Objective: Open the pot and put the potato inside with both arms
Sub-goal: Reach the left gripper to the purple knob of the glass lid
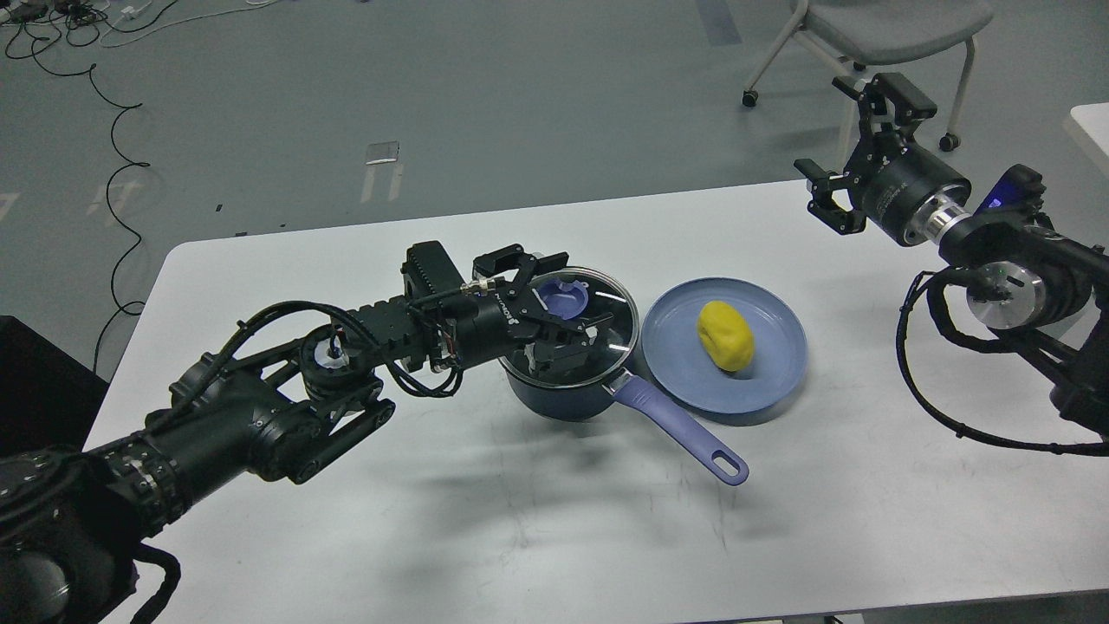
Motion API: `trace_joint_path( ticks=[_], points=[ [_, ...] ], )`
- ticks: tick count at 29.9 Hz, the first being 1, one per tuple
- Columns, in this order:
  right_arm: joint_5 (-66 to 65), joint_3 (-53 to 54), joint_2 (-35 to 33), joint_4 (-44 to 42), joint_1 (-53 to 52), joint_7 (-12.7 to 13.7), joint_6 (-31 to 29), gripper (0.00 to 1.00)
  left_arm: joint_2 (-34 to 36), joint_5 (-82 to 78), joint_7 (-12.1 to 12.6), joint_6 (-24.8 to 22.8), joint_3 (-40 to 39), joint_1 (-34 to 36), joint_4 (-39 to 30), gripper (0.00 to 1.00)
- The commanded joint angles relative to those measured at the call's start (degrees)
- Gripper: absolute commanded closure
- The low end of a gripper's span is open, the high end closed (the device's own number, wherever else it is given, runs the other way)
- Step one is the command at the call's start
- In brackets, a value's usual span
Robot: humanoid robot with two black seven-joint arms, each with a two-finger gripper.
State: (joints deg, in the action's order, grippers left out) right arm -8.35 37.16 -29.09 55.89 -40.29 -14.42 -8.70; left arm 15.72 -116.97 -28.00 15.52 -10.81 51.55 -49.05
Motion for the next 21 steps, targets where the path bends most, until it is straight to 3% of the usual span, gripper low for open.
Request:
trace_joint_path(
  ticks=[1,14,19,21],
  points=[
    [0.00,0.01,0.00,-0.08,0.21,-0.09,0.00,0.00,0.01,0.43,0.00,-0.05,0.00,0.31,1.49,0.02],
    [-0.09,-0.34,0.09,-0.70,0.91,-0.09,0.18,0.00,-0.08,2.71,0.00,0.03,4.39,0.66,1.76,0.04],
    [-0.18,-0.78,0.09,-2.19,0.91,-0.09,0.35,0.00,-0.08,3.07,0.00,0.12,4.39,0.75,1.76,0.16],
    [-0.18,-0.78,0.09,-2.37,1.00,-0.09,0.35,0.00,-0.08,3.07,0.00,0.12,4.39,0.83,1.76,0.27]
  ],
)
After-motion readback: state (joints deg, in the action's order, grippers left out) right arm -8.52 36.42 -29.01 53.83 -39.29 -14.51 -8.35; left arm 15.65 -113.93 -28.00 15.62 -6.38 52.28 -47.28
